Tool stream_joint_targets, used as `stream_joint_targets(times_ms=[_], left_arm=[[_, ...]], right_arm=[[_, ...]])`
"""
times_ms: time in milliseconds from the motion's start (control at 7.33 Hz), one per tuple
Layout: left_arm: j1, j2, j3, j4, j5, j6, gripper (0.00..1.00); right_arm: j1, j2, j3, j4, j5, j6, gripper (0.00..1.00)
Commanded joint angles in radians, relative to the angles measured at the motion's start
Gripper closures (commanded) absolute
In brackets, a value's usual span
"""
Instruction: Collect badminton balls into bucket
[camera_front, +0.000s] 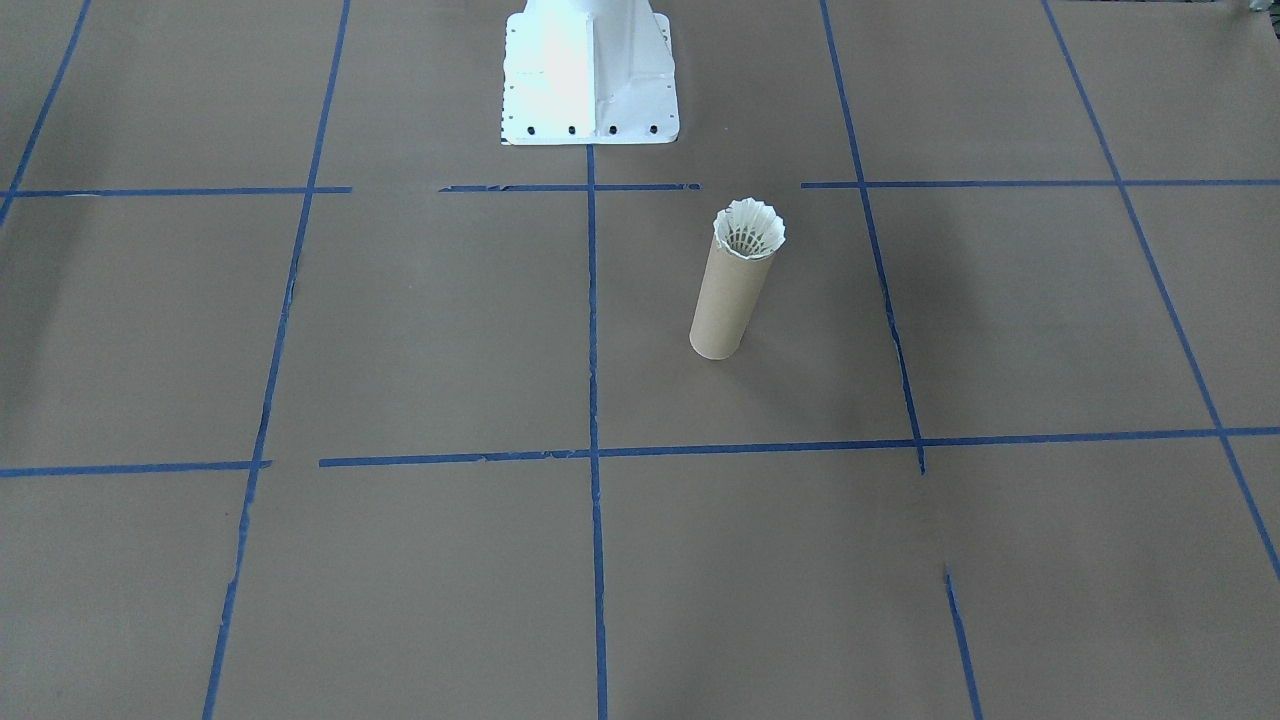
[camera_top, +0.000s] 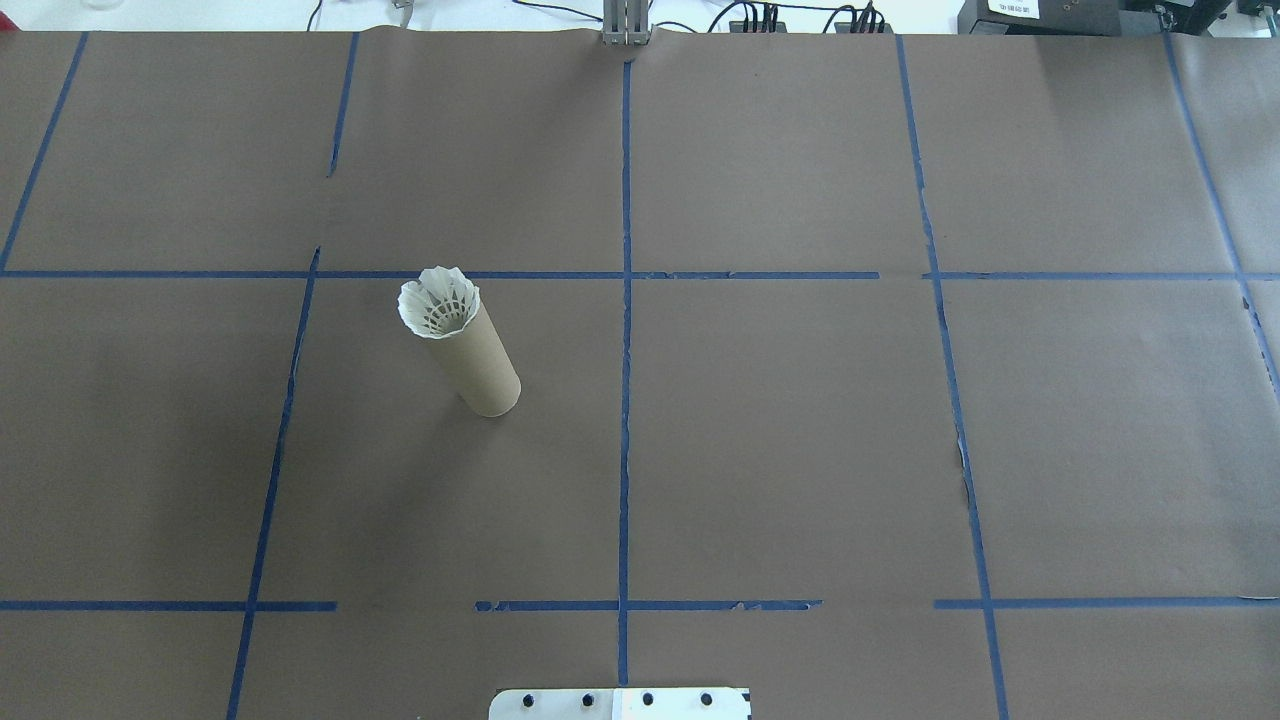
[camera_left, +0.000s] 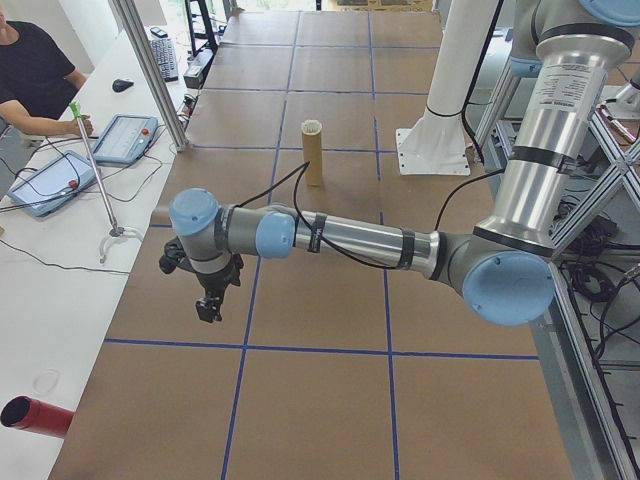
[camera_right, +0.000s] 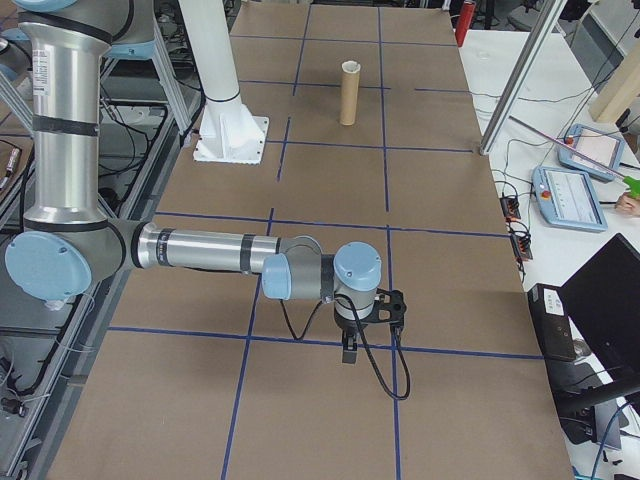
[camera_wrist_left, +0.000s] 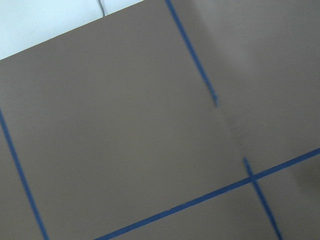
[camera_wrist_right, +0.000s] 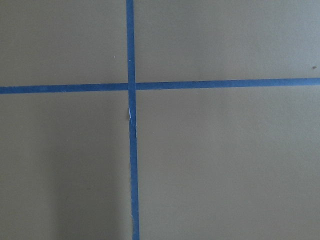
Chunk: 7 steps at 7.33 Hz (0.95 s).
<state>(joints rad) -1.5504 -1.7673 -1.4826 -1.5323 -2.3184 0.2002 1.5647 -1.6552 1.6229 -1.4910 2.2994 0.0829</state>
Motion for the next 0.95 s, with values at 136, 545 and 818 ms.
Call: stream_joint_targets(times_ms=[136,545,818], left_arm=[[-0.01,0.097,0.007,-0.084,0.002,-0.001,0.0],[-0.023,0.097,-0.019,-0.028,0.005,-0.007,0.0],[-0.027,0.097,-0.054,0.038,0.005,-0.007,0.0]], right_arm=[[0.0,0.0,0.0,0.0,0.0,0.0,0.0],[0.0,0.0,0.0,0.0,0.0,0.0,0.0],[0.0,0.0,0.0,0.0,0.0,0.0,0.0]])
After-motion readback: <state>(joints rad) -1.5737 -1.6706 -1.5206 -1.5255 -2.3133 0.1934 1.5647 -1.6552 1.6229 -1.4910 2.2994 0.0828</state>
